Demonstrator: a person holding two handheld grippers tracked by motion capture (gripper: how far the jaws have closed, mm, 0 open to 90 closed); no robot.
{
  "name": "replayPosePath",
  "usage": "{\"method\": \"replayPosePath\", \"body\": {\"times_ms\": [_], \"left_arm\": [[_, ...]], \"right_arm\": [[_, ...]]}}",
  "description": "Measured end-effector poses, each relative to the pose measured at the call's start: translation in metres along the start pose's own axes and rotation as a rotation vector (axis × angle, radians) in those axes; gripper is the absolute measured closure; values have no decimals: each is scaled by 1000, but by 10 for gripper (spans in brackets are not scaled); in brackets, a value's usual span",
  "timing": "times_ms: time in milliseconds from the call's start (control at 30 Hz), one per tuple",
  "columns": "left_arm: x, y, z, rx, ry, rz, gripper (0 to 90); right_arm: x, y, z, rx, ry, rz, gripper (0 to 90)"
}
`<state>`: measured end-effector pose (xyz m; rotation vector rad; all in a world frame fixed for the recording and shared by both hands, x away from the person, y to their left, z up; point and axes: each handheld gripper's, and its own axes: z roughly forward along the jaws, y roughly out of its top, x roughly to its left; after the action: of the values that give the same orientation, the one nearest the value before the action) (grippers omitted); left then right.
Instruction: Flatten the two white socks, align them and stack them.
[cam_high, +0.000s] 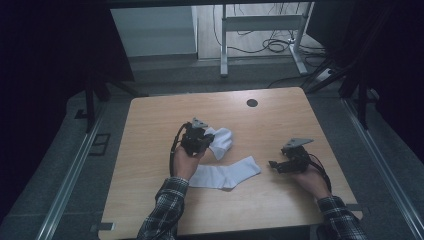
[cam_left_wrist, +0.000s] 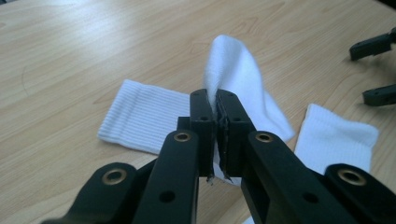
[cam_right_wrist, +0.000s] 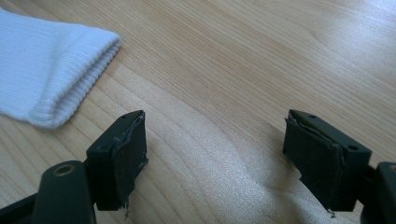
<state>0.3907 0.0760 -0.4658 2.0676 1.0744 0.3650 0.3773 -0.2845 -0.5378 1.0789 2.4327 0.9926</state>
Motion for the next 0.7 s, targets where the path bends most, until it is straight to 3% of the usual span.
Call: {"method": "replayPosePath", "body": {"times_ms": [233, 333, 400, 500, 600, 700], "left_arm": [[10, -11, 10, 51, 84, 8, 857], [20, -19, 6, 47, 94, -26, 855], [26, -25, 4, 69, 115, -37, 845], [36, -33, 4, 111, 166, -73, 714], [37, -33, -3, 83, 179, -88, 617], [26, -23, -9, 35, 144, -61, 597]], "right_arm": [[0, 0, 0, -2, 0, 0, 207], [0, 0, 0, -2, 0, 0, 207], [0, 0, 0, -3, 1, 1, 207], [0, 0, 0, -3, 0, 2, 206], [0, 0, 0, -3, -1, 2, 205], [0, 0, 0, -4, 0, 1, 204]]}}
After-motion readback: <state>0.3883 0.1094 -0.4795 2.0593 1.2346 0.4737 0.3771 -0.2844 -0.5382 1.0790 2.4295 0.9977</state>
